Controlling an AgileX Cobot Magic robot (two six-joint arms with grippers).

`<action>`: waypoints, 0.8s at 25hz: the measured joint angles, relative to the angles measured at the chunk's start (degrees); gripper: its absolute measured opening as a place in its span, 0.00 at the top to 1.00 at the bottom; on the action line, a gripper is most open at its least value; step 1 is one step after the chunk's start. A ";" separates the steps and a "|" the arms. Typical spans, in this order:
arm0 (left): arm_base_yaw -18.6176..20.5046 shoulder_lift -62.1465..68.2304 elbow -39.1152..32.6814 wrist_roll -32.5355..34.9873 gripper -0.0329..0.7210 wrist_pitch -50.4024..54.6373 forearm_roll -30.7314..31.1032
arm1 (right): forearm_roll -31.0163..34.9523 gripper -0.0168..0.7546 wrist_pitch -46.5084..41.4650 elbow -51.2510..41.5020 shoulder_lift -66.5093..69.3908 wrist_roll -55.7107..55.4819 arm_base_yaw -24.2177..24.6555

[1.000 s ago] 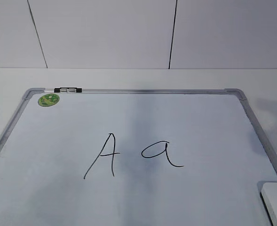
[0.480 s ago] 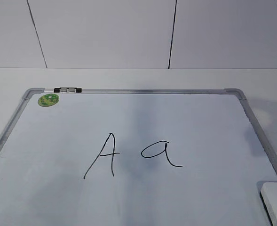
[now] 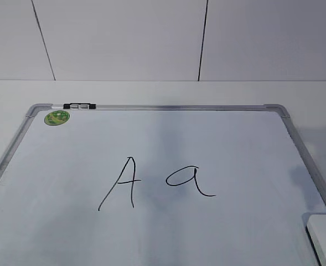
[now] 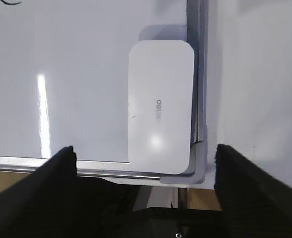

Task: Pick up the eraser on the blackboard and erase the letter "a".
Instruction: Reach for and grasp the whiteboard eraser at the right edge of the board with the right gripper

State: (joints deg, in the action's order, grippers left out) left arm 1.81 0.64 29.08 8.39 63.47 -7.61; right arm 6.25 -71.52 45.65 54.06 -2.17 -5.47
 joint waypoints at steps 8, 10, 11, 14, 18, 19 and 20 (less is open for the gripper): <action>0.00 0.00 0.00 0.00 0.65 0.00 0.00 | -4.50 0.13 0.32 -4.68 1.05 -4.95 -4.29; 0.00 0.00 0.00 0.00 0.65 0.00 0.00 | -4.60 0.14 0.39 -5.06 1.19 -6.16 -5.03; 0.00 0.00 0.00 0.00 0.65 0.00 0.00 | -4.74 0.14 0.39 -5.06 1.40 -6.75 -5.43; 0.00 0.00 0.00 0.00 0.65 0.00 0.00 | -5.02 0.15 0.53 -5.12 2.34 -7.78 -5.81; 0.00 0.00 0.00 0.00 0.65 0.00 0.00 | -5.06 0.16 0.66 -5.12 3.98 -8.31 -5.81; 0.00 0.00 0.00 0.00 0.65 0.00 0.00 | -5.06 0.16 1.03 -5.12 4.58 -8.40 -5.81; 0.00 0.00 0.00 0.00 0.65 0.00 0.00 | -4.96 0.16 1.19 -5.12 5.29 -8.40 -5.81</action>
State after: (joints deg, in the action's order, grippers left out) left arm 1.81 0.64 29.08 8.39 63.47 -7.61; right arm 1.29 -70.33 40.53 59.34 -10.57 -11.28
